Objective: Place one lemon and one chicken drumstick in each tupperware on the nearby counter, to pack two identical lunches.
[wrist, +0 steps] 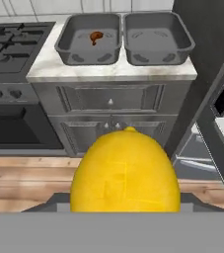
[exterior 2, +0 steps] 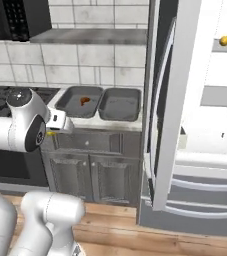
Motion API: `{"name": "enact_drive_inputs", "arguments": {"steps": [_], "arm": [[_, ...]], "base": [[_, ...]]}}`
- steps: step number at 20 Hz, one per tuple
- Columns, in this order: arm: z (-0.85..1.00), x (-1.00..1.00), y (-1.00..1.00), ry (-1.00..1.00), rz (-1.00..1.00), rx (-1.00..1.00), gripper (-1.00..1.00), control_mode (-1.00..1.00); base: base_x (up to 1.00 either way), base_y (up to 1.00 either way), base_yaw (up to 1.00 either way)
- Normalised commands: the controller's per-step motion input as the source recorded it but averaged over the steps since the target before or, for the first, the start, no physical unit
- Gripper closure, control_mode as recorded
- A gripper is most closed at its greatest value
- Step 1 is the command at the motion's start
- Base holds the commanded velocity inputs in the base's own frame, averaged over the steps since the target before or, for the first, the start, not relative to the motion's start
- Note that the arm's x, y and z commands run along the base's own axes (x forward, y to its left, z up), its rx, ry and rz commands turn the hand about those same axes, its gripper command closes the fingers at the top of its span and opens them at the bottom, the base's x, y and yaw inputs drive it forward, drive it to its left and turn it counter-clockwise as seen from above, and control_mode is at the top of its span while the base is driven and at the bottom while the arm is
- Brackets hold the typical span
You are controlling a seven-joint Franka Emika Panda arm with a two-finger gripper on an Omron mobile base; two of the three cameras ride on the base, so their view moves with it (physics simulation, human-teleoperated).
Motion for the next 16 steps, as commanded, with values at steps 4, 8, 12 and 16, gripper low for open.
{"name": "enact_drive_inputs", "arguments": {"steps": [4,8,12,16], "arm": [[0.00,0.00,0.00,0.00,0.00,0.00,1.00,1.00],[0.00,0.00,0.00,0.00,0.00,0.00,1.00,1.00],[0.00,0.00,0.00,0.00,0.00,0.00,1.00,1.00],[0.00,0.00,0.00,0.00,0.00,0.00,1.00,1.00]], "base": [[1.00,0.30,0.00],[0.96,0.27,0.00],[0.75,0.49,0.00],[0.56,0.57,0.00]]}}
